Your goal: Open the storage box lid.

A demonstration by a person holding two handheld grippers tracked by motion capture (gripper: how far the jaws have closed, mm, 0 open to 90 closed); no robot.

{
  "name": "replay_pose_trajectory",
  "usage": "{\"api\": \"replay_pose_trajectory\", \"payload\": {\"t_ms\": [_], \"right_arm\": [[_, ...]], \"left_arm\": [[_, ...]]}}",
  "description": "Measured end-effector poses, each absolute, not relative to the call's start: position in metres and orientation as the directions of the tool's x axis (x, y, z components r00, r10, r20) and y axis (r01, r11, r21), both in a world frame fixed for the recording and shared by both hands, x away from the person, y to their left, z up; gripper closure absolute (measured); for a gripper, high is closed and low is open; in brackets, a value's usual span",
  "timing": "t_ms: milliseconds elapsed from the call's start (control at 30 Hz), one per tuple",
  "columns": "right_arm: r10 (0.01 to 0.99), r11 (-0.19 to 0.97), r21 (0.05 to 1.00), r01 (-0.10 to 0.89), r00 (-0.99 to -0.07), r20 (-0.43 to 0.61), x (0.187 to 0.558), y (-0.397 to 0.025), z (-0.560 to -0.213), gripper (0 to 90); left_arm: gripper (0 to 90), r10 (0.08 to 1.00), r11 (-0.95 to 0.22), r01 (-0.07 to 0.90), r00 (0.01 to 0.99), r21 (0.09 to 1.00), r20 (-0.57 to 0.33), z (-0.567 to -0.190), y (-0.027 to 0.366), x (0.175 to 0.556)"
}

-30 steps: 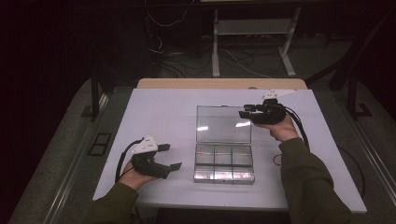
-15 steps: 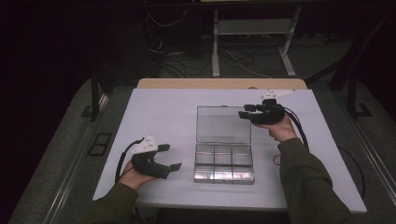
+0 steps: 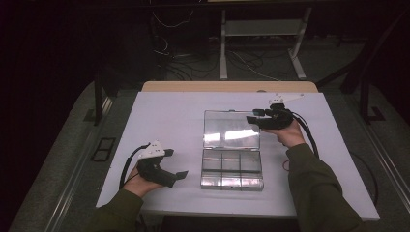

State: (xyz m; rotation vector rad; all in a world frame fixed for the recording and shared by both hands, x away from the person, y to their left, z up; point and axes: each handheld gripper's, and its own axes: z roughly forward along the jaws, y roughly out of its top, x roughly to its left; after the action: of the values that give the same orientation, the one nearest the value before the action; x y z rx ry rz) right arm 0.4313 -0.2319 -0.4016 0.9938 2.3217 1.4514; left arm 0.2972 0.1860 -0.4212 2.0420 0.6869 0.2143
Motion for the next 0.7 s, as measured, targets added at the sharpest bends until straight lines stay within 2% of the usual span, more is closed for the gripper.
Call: {"api": "replay_pose_trajectory", "payload": {"t_ms": [700], "right_arm": [[0.659,0.280,0.835,0.475,-0.727,0.192,0.439,-0.232,-0.412,46.4]], "left_arm": [[0.5,0.545,-0.414,0.386,0.830,0.824,-0.115,-0.423,0.185,0.297]]}}
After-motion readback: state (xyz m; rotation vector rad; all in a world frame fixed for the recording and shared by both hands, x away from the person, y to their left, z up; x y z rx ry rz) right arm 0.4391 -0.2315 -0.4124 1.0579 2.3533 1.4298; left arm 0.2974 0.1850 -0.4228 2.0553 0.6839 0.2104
